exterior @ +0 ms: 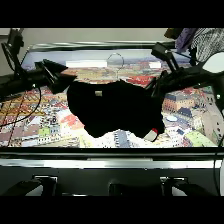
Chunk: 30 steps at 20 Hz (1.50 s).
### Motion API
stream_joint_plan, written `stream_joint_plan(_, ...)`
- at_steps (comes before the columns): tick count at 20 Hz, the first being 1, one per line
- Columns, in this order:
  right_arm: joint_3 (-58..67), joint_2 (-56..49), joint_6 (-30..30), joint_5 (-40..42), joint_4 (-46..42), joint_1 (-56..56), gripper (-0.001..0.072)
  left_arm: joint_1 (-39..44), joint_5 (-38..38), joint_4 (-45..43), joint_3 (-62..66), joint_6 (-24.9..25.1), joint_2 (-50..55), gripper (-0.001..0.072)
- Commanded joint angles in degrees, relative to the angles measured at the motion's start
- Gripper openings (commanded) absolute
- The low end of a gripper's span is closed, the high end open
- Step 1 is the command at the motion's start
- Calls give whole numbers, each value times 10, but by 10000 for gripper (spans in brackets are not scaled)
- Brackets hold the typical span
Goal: Fold the clothes and pants, and hang the long-sleeved shirts on hangers.
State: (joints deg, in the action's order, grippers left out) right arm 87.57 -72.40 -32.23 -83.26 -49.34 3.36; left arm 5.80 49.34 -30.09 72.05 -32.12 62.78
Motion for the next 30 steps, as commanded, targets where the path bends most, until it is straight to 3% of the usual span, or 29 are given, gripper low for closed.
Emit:
stream_joint_plan(1,0,58,-93,46,-64,0,39,0,-141,31,0,-132,-7,608)
stream_joint_plan(3,0,104,-220,101,-143,0,40,0,-172,34,0,-178,-16,608)
stream_joint_plan(5,0,152,-301,124,-242,0,41,0,-172,34,0,-181,-26,607)
stream_joint_plan(9,0,238,-337,72,-404,0,42,0,-172,34,0,-196,-45,607)
stream_joint_plan(12,0,294,-424,64,-462,0,41,0,-163,34,0,-207,-49,606)
stream_joint_plan(16,0,348,-661,52,-638,0,41,0,-135,34,0,-237,-49,593)
stream_joint_plan(20,26,347,-792,1,-787,0,40,0,-103,34,0,-241,-49,592)
stream_joint_plan(22,56,330,-828,-31,-853,0,40,0,-92,34,0,-246,-49,591)
stream_joint_plan(26,103,273,-830,-57,-997,0,40,0,-77,33,0,-256,-48,591)
stream_joint_plan(30,160,205,-829,-48,-1076,-10,40,0,-77,33,0,-256,-48,591)
